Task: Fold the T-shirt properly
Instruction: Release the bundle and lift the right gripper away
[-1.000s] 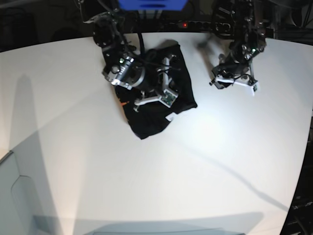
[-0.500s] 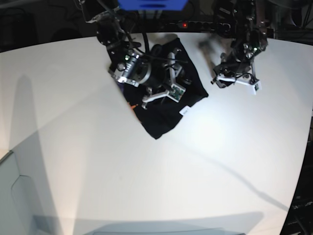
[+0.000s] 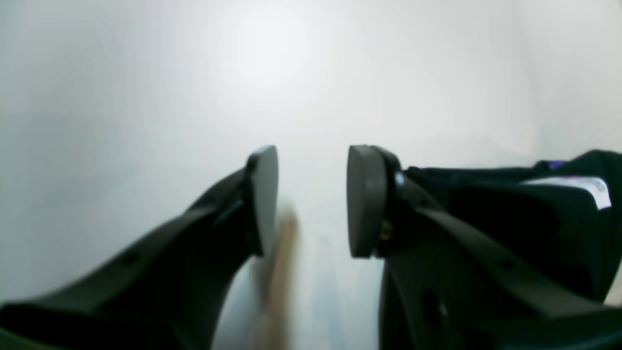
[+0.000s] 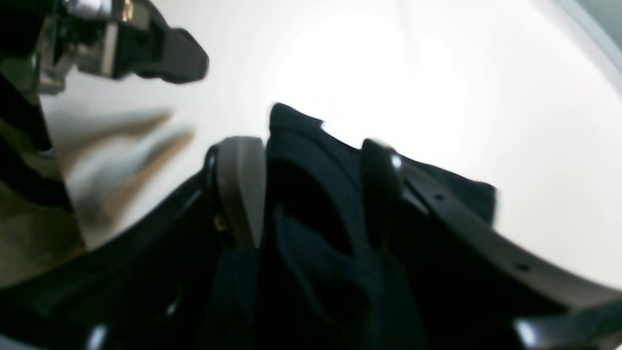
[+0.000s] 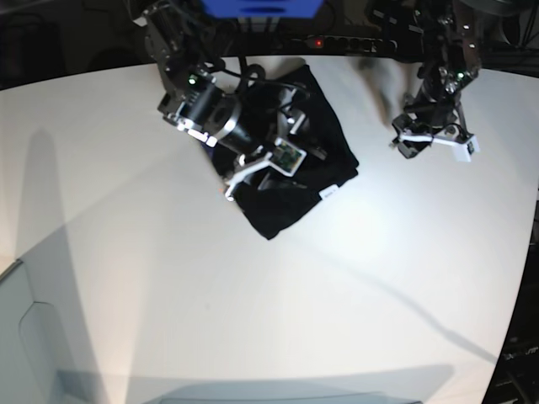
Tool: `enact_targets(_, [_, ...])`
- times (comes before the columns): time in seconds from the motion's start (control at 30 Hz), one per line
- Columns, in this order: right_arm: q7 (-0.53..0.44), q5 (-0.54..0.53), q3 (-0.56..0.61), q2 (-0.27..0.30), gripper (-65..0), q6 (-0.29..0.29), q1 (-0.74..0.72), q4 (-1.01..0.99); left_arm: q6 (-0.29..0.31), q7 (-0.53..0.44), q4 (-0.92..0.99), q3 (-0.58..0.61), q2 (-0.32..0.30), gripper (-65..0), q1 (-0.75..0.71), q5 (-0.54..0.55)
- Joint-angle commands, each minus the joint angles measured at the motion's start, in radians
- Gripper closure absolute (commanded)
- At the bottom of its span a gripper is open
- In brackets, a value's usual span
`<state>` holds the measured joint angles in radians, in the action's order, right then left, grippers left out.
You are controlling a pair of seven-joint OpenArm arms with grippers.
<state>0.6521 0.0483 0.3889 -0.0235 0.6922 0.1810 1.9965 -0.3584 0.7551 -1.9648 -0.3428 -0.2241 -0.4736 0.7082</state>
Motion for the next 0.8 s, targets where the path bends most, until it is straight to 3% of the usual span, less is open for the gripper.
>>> enact_targets(0.0, [-0.015,-0.008,-0.015,-0.002,-32.4,0.006,0.007,0.014,-0.004,-0.007,-0.020,0.001,-0.007,-23.5,-0.001,0.011])
enact_targets(0.27, [-0.019,-0.009,-0.098,0.053,-32.4,0.006,0.051,0.013,-0.004,-0.012,-0.026,-0.005,-0.005,-23.5,-0.001,0.020])
enact_targets(0.53, [-0.022,-0.014,-0.048,0.064,-32.5,0.006,0.125,-0.042,-0.004,-0.012,-0.026,-0.072,-0.008,-23.5,0.000,0.173])
enact_targets(0.77, [-0.022,-0.012,0.026,0.066,-32.5,0.006,0.125,-0.133,-0.004,-0.012,-0.026,-0.158,-0.011,-23.5,-0.001,0.215])
